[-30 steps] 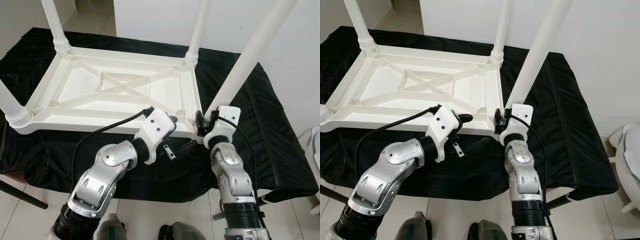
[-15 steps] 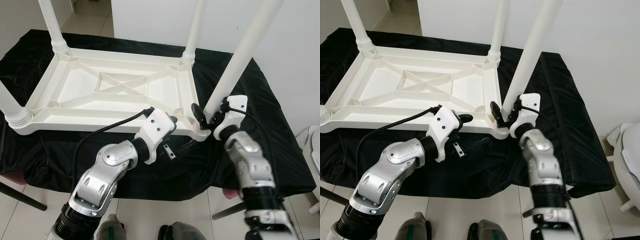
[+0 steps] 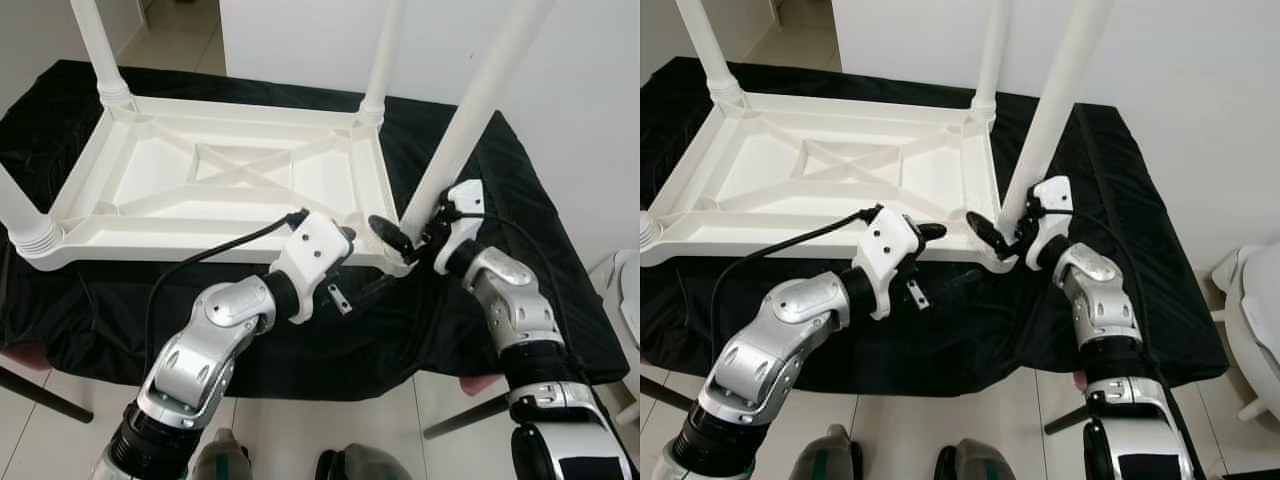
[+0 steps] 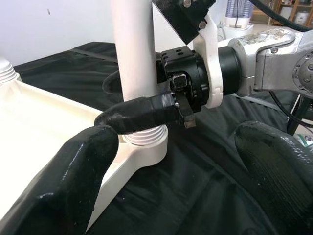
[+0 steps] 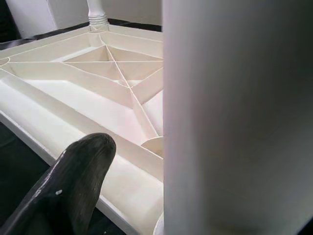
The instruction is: Building children table
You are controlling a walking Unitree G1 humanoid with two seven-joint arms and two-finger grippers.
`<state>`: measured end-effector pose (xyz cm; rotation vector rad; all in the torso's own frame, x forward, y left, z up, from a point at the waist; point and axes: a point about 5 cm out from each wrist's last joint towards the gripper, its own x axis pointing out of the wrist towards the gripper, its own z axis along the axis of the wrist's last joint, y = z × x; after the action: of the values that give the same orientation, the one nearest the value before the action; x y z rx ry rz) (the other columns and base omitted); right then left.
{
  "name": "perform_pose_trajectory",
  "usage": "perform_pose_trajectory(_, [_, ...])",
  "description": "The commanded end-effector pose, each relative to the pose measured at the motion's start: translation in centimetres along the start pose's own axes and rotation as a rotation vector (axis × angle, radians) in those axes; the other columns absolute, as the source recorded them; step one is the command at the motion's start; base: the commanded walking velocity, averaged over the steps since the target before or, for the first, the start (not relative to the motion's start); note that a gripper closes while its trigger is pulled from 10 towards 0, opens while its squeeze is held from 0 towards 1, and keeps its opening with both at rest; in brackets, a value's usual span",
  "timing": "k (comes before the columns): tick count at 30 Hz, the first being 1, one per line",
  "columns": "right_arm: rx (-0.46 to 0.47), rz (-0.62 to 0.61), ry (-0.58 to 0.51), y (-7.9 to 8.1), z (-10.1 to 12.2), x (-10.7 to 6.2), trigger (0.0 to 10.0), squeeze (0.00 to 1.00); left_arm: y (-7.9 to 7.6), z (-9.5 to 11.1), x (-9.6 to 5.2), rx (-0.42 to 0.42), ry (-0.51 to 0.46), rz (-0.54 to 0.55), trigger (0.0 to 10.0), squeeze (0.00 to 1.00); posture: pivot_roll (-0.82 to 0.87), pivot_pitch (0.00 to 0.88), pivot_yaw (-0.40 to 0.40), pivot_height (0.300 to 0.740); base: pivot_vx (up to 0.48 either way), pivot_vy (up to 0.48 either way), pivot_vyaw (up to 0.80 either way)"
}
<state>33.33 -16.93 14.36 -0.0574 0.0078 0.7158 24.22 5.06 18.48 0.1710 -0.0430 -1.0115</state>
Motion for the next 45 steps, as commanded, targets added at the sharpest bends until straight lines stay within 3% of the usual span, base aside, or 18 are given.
perform_pose_trajectory(1, [-0.018, 0.033, 0.019, 0.3, -0.1, 0.4, 10.0, 0.0, 0.2, 0.0, 0.0, -0.002, 0.004, 0.032, 10.0, 0.0, 0.03, 0.001, -0.069, 0.74, 0.0, 0.0, 0.0])
perform_pose_trajectory(2, [-0.019, 0.048, 0.031, 0.2, -0.3, 0.5, 6.5, 0.0, 0.3, 0.0, 0.0, -0.001, 0.004, 0.032, 10.0, 0.0, 0.03, 0.002, -0.067, 0.74, 0.0, 0.0, 0.0])
perform_pose_trajectory(3, [-0.019, 0.048, 0.031, 0.2, -0.3, 0.5, 6.5, 0.0, 0.3, 0.0, 0.0, -0.001, 0.004, 0.032, 10.0, 0.0, 0.03, 0.002, -0.067, 0.74, 0.0, 0.0, 0.0])
perform_pose_trajectory(4, [-0.017, 0.055, 0.041, 0.1, -0.5, 0.4, 4.3, 0.0, 0.3, 0.0, 0.0, 0.0, 0.004, 0.032, 10.0, 0.0, 0.03, 0.005, -0.066, 0.74, 0.0, 0.0, 0.0])
perform_pose_trajectory(6, [-0.017, 0.055, 0.041, 0.1, -0.5, 0.4, 4.3, 0.0, 0.3, 0.0, 0.0, 0.0, 0.004, 0.032, 10.0, 0.0, 0.03, 0.005, -0.066, 0.74, 0.0, 0.0, 0.0])
perform_pose_trajectory(7, [-0.016, 0.057, 0.047, 0.0, -0.7, 0.4, 2.9, 0.0, 0.2, 0.1, 0.0, 0.0, 0.005, 0.031, 10.0, 0.0, 0.03, 0.005, -0.065, 0.74, 0.0, 0.0, 0.0])
perform_pose_trajectory(8, [-0.016, 0.057, 0.047, 0.0, -0.7, 0.4, 2.9, 0.0, 0.2, 0.1, 0.0, 0.0, 0.005, 0.031, 10.0, 0.0, 0.03, 0.005, -0.065, 0.74, 0.0, 0.0, 0.0])
perform_pose_trajectory(9, [-0.009, 0.067, 0.054, -0.1, -1.1, 0.2, 0.0, 0.0, 0.2, 0.1, 0.0, -0.002, 0.005, 0.026, 10.0, 0.0, 0.03, 0.006, -0.064, 0.74, 0.0, 0.0, 0.0])
perform_pose_trajectory(18, [0.036, 0.085, 0.024, 0.0, -1.5, -0.4, 0.0, 0.0, 0.0, 0.1, 0.1, -0.007, 0.004, 0.018, 10.0, 0.0, 0.02, 0.013, -0.068, 0.74, 0.0, 0.0, 0.0])
perform_pose_trajectory(19, [0.039, 0.08, 0.021, 0.0, -1.5, -0.4, 1.2, 0.0, 0.0, 0.1, 0.1, -0.008, 0.003, 0.017, 10.0, 0.0, 0.02, 0.013, -0.068, 0.74, 0.0, 0.0, 0.0])
perform_pose_trajectory(20, [0.043, 0.078, 0.017, 0.1, -1.4, -0.3, 10.0, 0.0, 0.0, 0.1, 0.1, -0.009, 0.003, 0.016, 10.0, 0.0, 0.02, 0.013, -0.068, 0.74, 0.0, 0.0, 0.0])
perform_pose_trajectory(29, [0.063, -0.003, -0.017, 0.5, -0.9, -0.1, 10.0, 0.0, -0.2, 0.0, 0.1, -0.016, 0.003, 0.013, 10.0, 0.0, 0.02, 0.018, -0.073, 0.74, 0.0, 0.0, 0.0])
perform_pose_trajectory(35, [0.035, -0.203, -0.016, 0.8, -0.5, 0.4, 10.0, 0.0, -0.5, -0.2, 0.2, -0.024, 0.006, 0.007, 10.0, 0.0, 0.01, 0.019, -0.076, 0.74, 0.0, 0.0, 0.0])
perform_pose_trajectory(39, [0.07, -0.347, -0.037, 1.4, -0.2, 0.5, 10.0, 0.0, -0.5, -0.2, 0.2, -0.024, 0.007, 0.003, 10.0, 0.0, 0.02, 0.012, -0.076, 0.74, 0.0, 0.0, 0.0])
perform_pose_trajectory(42, [0.076, -0.366, -0.038, 1.4, -0.2, 0.5, 10.0, 0.0, -0.5, -0.2, 0.2, -0.024, 0.007, 0.003, 10.0, 0.0, 0.02, 0.012, -0.076, 0.74, 0.0, 0.0, 0.0])
perform_pose_trajectory(45, [0.08, -0.46, -0.034, 1.6, -0.4, 0.3, 10.0, 0.0, -0.5, -0.2, 0.1, -0.023, 0.007, 0.0, 10.0, 0.0, 0.02, 0.003, -0.076, 0.74, 0.0, 0.0, 0.0])
